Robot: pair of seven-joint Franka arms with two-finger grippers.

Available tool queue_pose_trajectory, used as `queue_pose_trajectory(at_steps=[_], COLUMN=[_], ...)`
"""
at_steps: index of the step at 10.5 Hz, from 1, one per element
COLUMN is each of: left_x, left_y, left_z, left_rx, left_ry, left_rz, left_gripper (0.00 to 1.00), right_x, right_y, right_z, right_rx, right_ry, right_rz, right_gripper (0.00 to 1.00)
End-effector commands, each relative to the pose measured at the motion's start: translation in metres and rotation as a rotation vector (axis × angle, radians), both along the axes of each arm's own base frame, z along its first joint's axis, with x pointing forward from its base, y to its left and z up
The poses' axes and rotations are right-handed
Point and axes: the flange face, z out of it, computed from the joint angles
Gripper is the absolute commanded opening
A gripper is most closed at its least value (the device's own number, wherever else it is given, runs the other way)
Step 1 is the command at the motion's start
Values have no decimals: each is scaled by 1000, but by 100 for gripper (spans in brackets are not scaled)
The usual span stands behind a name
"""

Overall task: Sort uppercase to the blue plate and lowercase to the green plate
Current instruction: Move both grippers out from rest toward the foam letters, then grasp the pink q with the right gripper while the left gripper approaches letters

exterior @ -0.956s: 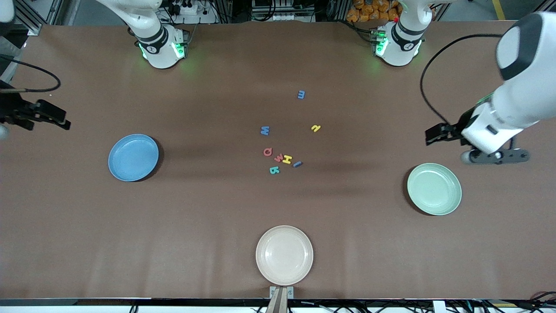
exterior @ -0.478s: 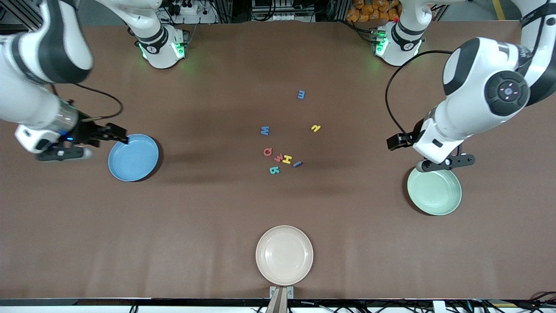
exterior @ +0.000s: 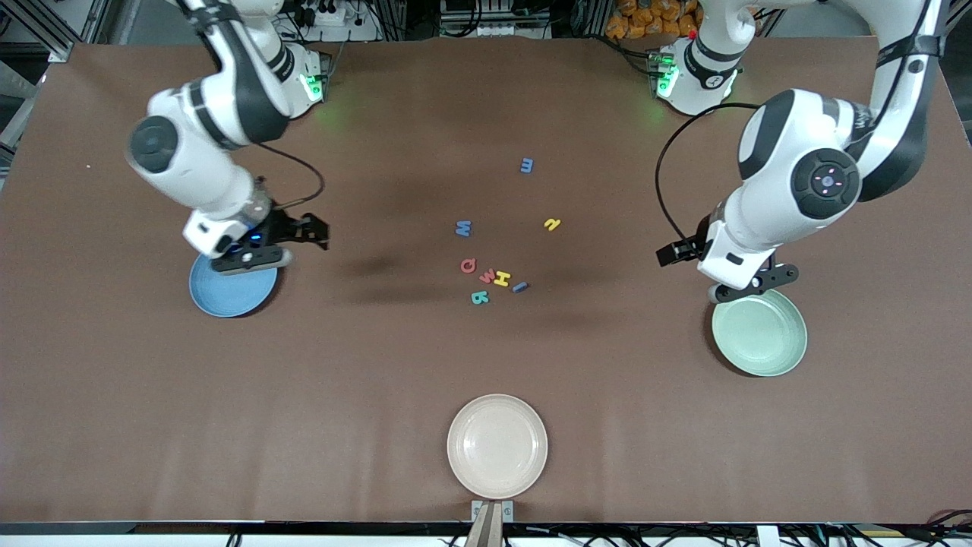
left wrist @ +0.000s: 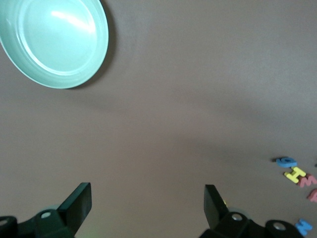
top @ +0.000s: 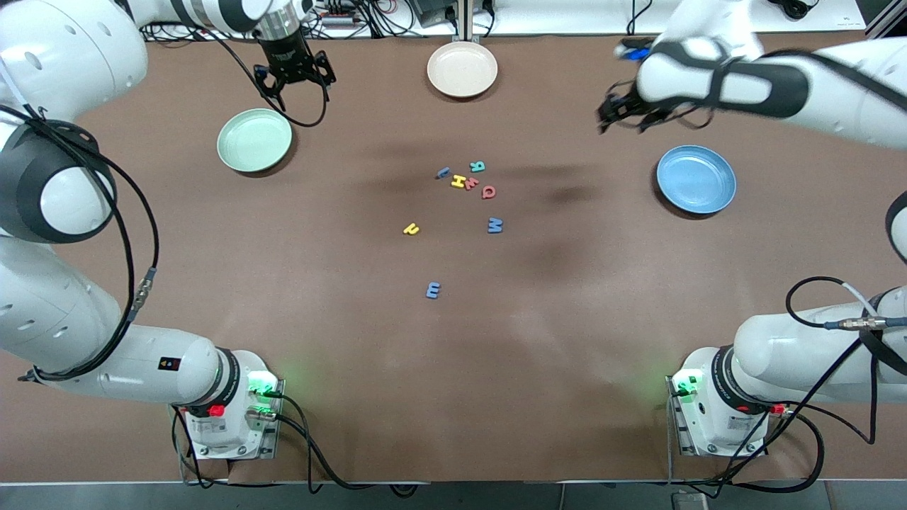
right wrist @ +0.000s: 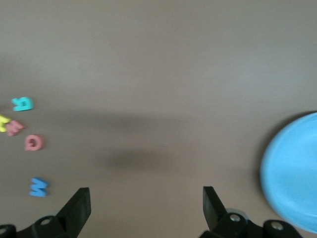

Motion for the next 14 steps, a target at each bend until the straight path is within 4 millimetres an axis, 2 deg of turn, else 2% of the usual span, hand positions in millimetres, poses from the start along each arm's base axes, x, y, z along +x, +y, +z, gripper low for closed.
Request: queue_pose_trajectory(at_steps=[1,2,3,4,5,8,9,10,12,14], left_x=[-5,3,11,15,18,19,17,22,25,35], left_y=[5,4,5,5,4,-16,-29,-33,-32,-28], left_z=[-13,-31,-45,-53,-59,-77,-81,-83,-84,-85], left_rx=[23,17,10,-1,-5,-7,-5,-12,-12,-44], left_ry=[-7,4,-9,-18,-21,-23,-26,-34,-33,-20], left_rz=[46,64,109,139,165,280,299,325,350,386], left_gripper=[100,100,100,100,100,100,100,100,100,100], right_x=[-13,-11,4,9,3,-18,-20,-22,-34,-28], right_y=[54,72,84,106,138,197,209,220,241,244], right_z=[-29,-44,-60,-70,-79,-125,-135,-144,-153,-161], right_rx=[71,78,56,16,-18,-39,-51,-70,-82,-86], right_ry=[-11,-15,-14,-51,-94,-119,-109,-120,-128,-127], right_rz=[-89,-108,-136,-158,-183,-265,-267,-258,-299,-317], right_gripper=[100,100,100,100,100,100,100,100,100,100])
